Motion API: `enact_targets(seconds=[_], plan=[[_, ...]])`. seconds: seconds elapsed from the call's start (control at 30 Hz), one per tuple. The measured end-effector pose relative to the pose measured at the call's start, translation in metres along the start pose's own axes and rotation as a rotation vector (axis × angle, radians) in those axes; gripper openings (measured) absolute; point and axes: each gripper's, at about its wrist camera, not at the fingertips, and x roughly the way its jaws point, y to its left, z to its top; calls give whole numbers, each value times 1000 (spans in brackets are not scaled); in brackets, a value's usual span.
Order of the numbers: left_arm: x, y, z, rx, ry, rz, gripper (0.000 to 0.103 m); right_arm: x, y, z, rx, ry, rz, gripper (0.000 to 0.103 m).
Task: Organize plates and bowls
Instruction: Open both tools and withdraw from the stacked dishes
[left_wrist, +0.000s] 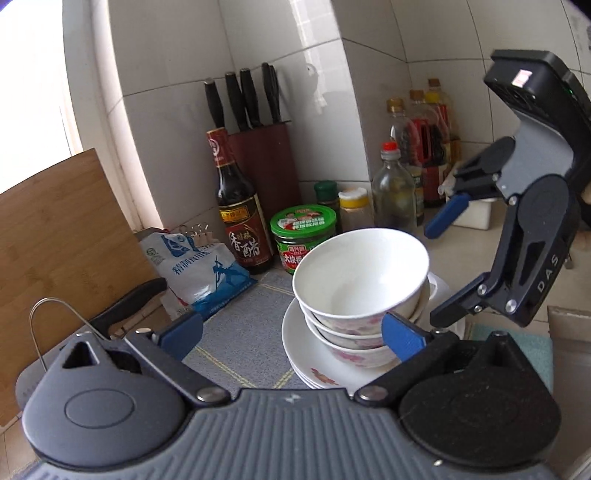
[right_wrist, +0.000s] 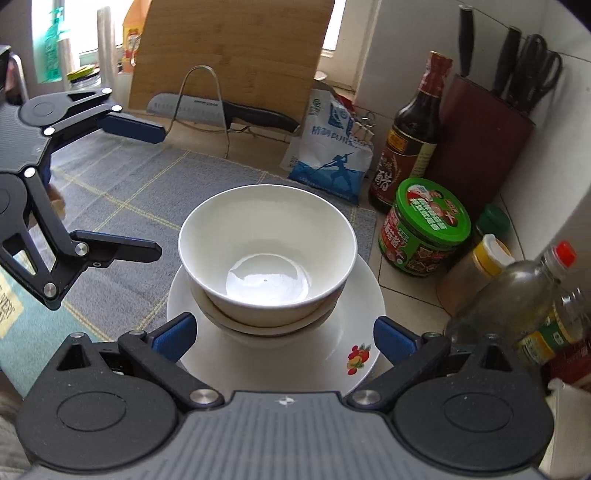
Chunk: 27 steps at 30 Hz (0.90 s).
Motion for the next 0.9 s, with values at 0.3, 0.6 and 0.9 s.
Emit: enact_targets(seconds=[0.3,0.6,0.9], plan=[[-53,2,-3,-273,44,48,102,-48,46,-18,368,-27,-316,103],[-97,-3,6,-301,101,168,102,-92,98,-24,419,-105,-409,103],[-120,-2,13,-289,73,201,102,-111,115,-15,422,-161,-460,103]])
